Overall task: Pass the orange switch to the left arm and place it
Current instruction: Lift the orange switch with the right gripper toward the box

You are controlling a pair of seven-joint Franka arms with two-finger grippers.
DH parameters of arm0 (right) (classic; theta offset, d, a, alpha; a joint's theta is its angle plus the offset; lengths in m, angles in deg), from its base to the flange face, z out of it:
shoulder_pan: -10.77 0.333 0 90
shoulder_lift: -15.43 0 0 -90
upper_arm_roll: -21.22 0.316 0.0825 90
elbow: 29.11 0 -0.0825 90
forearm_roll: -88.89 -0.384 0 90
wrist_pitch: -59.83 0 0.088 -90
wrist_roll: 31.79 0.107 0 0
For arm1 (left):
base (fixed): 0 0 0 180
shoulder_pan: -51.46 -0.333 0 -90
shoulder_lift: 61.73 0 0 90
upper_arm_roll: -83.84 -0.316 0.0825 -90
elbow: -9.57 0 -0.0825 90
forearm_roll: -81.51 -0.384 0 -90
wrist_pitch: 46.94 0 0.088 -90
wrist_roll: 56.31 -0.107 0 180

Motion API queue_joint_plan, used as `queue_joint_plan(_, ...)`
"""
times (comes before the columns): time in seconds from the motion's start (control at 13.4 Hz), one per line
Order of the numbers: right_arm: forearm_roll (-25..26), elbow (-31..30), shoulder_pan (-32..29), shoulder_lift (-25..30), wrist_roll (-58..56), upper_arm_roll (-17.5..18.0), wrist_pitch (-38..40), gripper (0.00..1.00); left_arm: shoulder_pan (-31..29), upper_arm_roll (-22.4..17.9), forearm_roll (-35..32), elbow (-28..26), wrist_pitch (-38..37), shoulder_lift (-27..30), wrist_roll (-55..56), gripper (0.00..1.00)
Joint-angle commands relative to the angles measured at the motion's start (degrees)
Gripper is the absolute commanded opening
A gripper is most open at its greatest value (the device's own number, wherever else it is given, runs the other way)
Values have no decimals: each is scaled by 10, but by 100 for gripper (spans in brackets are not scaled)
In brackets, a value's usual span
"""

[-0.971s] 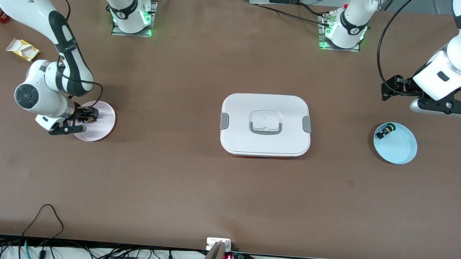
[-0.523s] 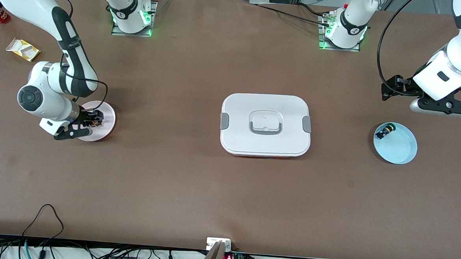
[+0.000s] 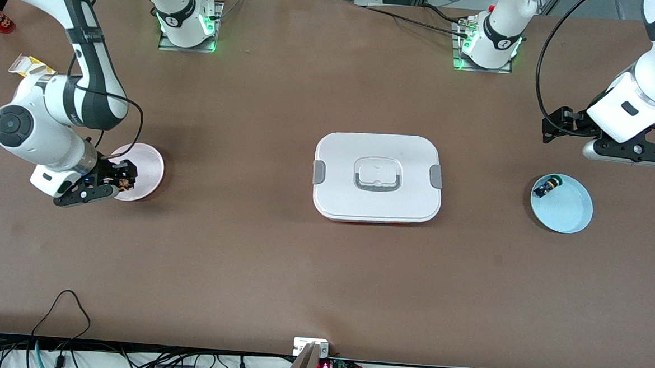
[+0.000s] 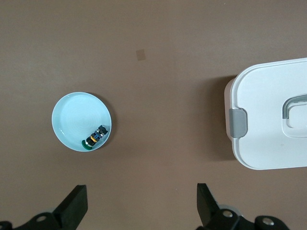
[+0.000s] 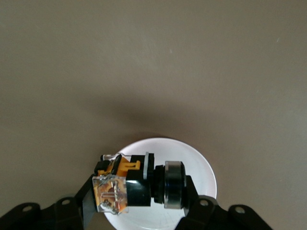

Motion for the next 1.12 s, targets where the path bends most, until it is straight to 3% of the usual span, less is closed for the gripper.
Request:
queue_joint_plan(0.0,-6,74,2,7,-9,19,82,23,-2,0,1,6,-11,5,3,100)
queue_joint_plan(0.52,-44,109,9,44,-67,25,114,23,-2,-2,1,6,-11,4,3,100)
queue_joint_plan(0.75,-136,110,11,48,-120,24,106,23,-2,-3,5,6,-11,4,4,100)
queue_joint_plan(1.05,-205,110,44,49,-156,26,75,21,-2,-4,9,7,-20,5,3,100)
